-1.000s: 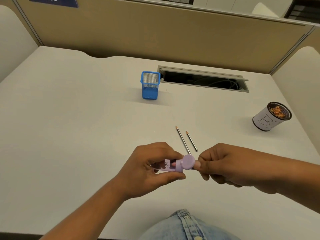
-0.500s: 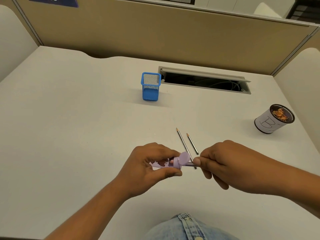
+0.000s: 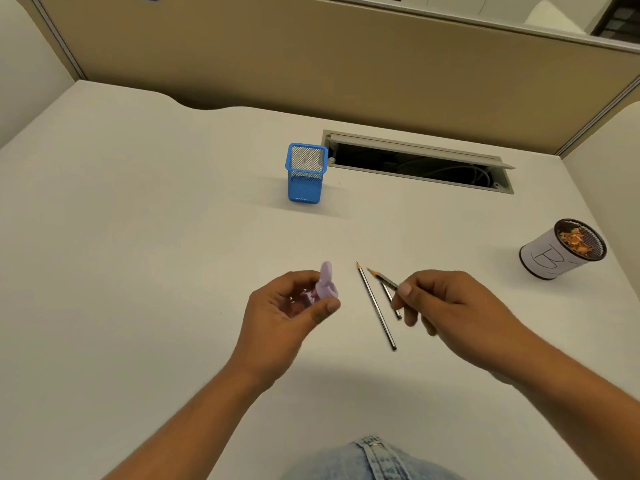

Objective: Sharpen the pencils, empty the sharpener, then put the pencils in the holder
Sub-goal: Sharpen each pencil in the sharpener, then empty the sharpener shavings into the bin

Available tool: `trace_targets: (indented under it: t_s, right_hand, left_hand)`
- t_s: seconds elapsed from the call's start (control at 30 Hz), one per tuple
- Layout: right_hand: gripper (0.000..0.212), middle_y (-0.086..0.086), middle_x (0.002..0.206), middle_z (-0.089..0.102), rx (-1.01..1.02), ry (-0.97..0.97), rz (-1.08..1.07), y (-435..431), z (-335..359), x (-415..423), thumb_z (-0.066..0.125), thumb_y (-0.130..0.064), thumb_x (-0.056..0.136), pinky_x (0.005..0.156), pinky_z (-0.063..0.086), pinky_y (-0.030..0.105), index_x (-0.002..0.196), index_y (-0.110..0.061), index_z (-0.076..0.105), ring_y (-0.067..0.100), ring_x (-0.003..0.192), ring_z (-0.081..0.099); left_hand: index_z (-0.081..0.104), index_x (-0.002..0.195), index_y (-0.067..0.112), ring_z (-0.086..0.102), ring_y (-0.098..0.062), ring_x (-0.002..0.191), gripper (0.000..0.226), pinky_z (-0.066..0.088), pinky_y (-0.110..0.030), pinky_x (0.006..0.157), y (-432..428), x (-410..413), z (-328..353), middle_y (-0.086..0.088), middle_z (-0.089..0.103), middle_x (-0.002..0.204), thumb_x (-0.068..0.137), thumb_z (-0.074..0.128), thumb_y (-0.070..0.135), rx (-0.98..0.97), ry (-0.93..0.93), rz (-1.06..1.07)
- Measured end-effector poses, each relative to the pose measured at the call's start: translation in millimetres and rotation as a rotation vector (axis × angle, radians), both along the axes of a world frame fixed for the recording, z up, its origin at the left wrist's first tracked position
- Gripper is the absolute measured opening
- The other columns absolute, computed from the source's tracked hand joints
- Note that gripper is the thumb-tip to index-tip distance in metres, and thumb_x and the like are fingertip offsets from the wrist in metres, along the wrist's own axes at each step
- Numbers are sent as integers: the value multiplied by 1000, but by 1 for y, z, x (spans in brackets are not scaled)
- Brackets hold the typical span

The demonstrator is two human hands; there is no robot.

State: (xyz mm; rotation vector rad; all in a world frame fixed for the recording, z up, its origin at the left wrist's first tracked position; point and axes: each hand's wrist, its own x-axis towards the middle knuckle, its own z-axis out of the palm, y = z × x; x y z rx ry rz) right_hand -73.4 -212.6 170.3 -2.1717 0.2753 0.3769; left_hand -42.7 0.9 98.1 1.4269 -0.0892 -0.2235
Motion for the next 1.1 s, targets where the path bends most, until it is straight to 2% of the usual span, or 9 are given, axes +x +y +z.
trace_targets:
  t_s: [0.1, 0.17, 0.23, 0.37, 0.43, 0.53, 0.63, 0.9, 1.1]
  right_hand:
    - [19, -7, 72, 70, 6, -84, -170, 1, -38, 9, 60, -26, 94, 60, 47, 25, 80, -26, 73, 12, 60, 59]
    - [11, -7, 72, 70, -48, -109, -222, 5, -61, 15, 66, -26, 90, 54, 45, 15, 81, -25, 72, 13, 61, 62]
    - [6, -7, 78, 71, -124, -91, -228, 9, -82, 20, 68, -27, 87, 51, 43, 13, 81, -26, 71, 10, 60, 63]
    - [6, -12, 74, 69, -228, -21, -188, 14, -112, 30, 67, -31, 84, 59, 48, 22, 79, -29, 69, 10, 64, 64]
    - [4, -13, 73, 69, -297, -17, -166, 15, -121, 34, 67, -30, 85, 62, 48, 23, 82, -29, 69, 8, 67, 64]
    - [8, -10, 76, 71, -378, -10, -108, 16, -131, 39, 66, -31, 86, 69, 54, 28, 89, -25, 71, 13, 73, 66]
    - [12, -5, 82, 73, -440, -7, -44, 17, -139, 44, 65, -31, 87, 75, 56, 33, 94, -23, 71, 18, 80, 67]
    - [19, -1, 88, 74, -544, -3, 44, 18, -152, 56, 65, -36, 87, 80, 54, 35, 100, -22, 68, 23, 92, 64]
    - [19, 1, 89, 70, -565, -47, 90, 19, -147, 59, 65, -35, 88, 76, 52, 34, 95, -18, 65, 23, 89, 63]
  left_hand:
    - [77, 87, 25, 69, -12, 81, 22, 54, -18, 75, -2, 4, -9, 2, 77, 88, 69, 80, 15, -14, 45, -4]
    - [77, 90, 19, 72, -10, 82, 24, 54, -16, 74, -4, 6, -17, 0, 78, 87, 72, 79, 3, 13, 58, -34]
    - [77, 93, 19, 73, -13, 86, 28, 54, -15, 76, -6, 9, -30, 0, 78, 89, 73, 79, -1, 36, 88, -53]
    - [71, 93, 45, 69, -4, 97, 30, 49, -11, 82, -9, 16, -55, 9, 75, 98, 83, 71, 17, 135, 44, -70]
    - [63, 98, 42, 65, -3, 104, 18, 45, -8, 86, -11, 15, -62, 9, 73, 104, 88, 62, 28, 188, -7, -91]
    - [54, 102, 35, 60, 0, 110, 11, 41, -6, 88, -14, 15, -73, 12, 70, 110, 91, 55, 31, 202, -12, -120]
    - [56, 108, 28, 62, -2, 110, 16, 43, -9, 89, -17, 16, -85, 12, 69, 113, 92, 55, 30, 184, 14, -147]
    - [54, 108, 31, 57, -2, 121, 18, 43, -14, 96, -14, 19, -96, 4, 66, 126, 93, 57, 23, 133, 49, -186]
    - [58, 106, 26, 60, -4, 117, 16, 45, -16, 95, -13, 21, -95, 4, 68, 122, 92, 60, 16, 108, 79, -203]
